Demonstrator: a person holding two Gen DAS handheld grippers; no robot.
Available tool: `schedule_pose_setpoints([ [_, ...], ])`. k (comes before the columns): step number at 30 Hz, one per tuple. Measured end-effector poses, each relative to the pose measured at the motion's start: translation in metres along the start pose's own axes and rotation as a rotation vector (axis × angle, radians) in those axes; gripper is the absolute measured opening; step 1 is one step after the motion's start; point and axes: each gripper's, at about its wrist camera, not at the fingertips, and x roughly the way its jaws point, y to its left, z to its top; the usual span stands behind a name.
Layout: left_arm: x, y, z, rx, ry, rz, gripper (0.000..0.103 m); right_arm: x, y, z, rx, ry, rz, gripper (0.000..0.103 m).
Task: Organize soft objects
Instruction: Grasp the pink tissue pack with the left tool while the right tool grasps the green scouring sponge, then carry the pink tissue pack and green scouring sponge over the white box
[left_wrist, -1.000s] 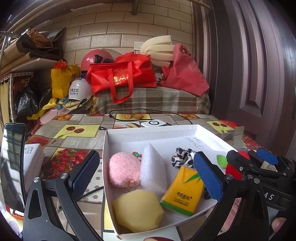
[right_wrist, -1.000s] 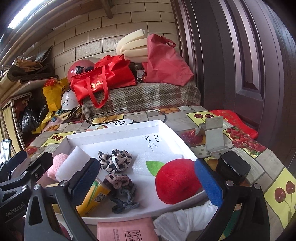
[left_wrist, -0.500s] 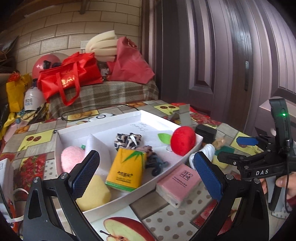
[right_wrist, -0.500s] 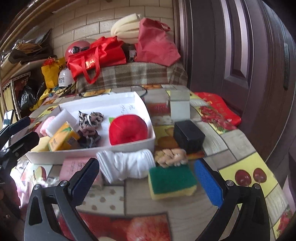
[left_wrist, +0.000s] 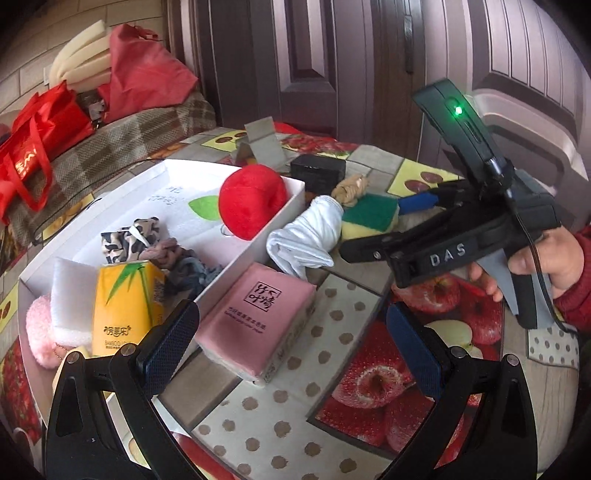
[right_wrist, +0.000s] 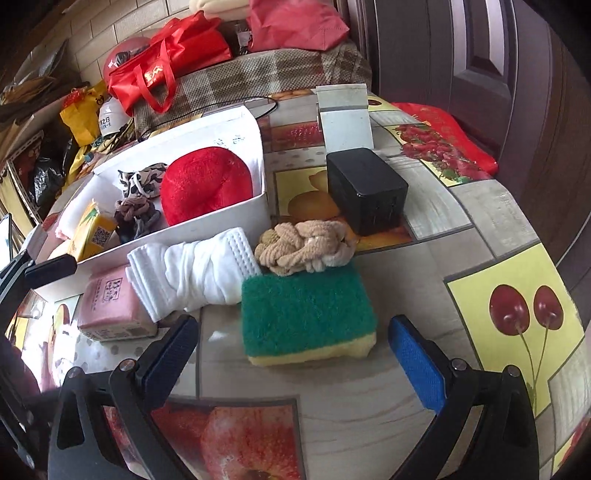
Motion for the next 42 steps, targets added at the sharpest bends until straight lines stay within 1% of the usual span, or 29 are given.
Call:
schedule_pose_setpoints([
  [4, 0.016, -0.001, 0.000, 0.006, 0.081, -0.020, 0.102, 0.003, -0.002, 0.002, 0.001, 0.007, -0.012, 0.101],
  [6, 0.017, -0.001, 0.000, 0.011, 0.085, -0.029, 0.102, 0.001, -0.001, 0.002, -0.007, 0.002, -0.013, 0.095],
  [8, 0.016, -0.003, -0.001, 0.016, 0.088, -0.057, 0.102, 0.002, -0.002, 0.002, -0.006, 0.005, -0.011, 0.095],
  [10, 0.011, -0.010, -0.004, 0.017, 0.088, -0.096, 0.102, 0.001, -0.003, 0.002, 0.001, 0.002, -0.008, 0.095],
  [13, -0.006, -0.028, -0.014, 0.012, 0.069, -0.201, 0.102, 0.000, -0.005, 0.003, 0.013, -0.002, 0.001, 0.095],
  [14, -0.014, -0.035, -0.018, 0.013, 0.056, -0.223, 0.102, 0.001, -0.006, 0.003, 0.016, -0.003, 0.003, 0.095],
  [16, -0.026, -0.040, -0.020, -0.001, 0.013, -0.205, 0.102, 0.001, -0.006, 0.004, 0.018, -0.004, 0.005, 0.095],
  [18, -0.032, -0.033, -0.017, -0.056, -0.031, -0.156, 0.102, 0.001, -0.006, 0.004, 0.018, -0.004, 0.006, 0.095],
  [19, -0.030, -0.028, -0.015, -0.084, -0.033, -0.132, 0.102, 0.001, -0.006, 0.004, 0.017, -0.004, 0.005, 0.095],
  [21, -0.017, -0.018, -0.011, -0.129, 0.011, -0.093, 0.102, 0.001, -0.006, 0.004, 0.015, -0.003, 0.002, 0.095],
  [23, -0.004, -0.012, -0.006, -0.159, 0.050, -0.072, 0.099, 0.001, -0.005, 0.004, 0.011, -0.001, -0.003, 0.095],
  [26, 0.010, -0.012, -0.002, -0.153, 0.092, -0.070, 0.083, 0.002, -0.004, 0.005, 0.005, 0.003, -0.012, 0.095],
  [27, 0.015, -0.014, -0.002, -0.140, 0.121, -0.064, 0.066, 0.003, -0.003, 0.005, 0.003, 0.003, -0.016, 0.094],
  [28, 0.021, -0.016, -0.003, -0.128, 0.155, -0.046, 0.053, 0.003, -0.003, 0.005, 0.002, 0.004, -0.020, 0.093],
  [29, 0.022, -0.019, -0.003, -0.112, 0.162, -0.024, 0.052, 0.003, -0.003, 0.005, 0.001, 0.003, -0.020, 0.091],
  [30, 0.021, -0.021, -0.004, -0.097, 0.159, -0.018, 0.050, 0.002, -0.003, 0.005, 0.000, -0.002, -0.018, 0.082],
  [31, 0.020, -0.023, -0.005, -0.088, 0.159, -0.013, 0.050, 0.000, -0.003, 0.005, 0.000, -0.009, -0.012, 0.077],
  [33, 0.018, -0.023, -0.008, -0.094, 0.155, -0.006, 0.050, -0.001, -0.004, 0.005, 0.006, -0.017, 0.003, 0.059],
  [35, 0.012, -0.021, -0.012, -0.113, 0.142, 0.001, 0.050, -0.003, -0.004, 0.003, 0.000, -0.017, 0.017, 0.058],
  [38, 0.001, -0.018, -0.016, -0.141, 0.096, 0.023, 0.050, -0.009, 0.003, -0.006, -0.039, -0.012, 0.029, 0.056],
  [42, -0.020, -0.012, -0.020, -0.190, 0.001, 0.063, 0.050, -0.024, 0.007, -0.023, -0.057, -0.020, 0.068, 0.055],
])
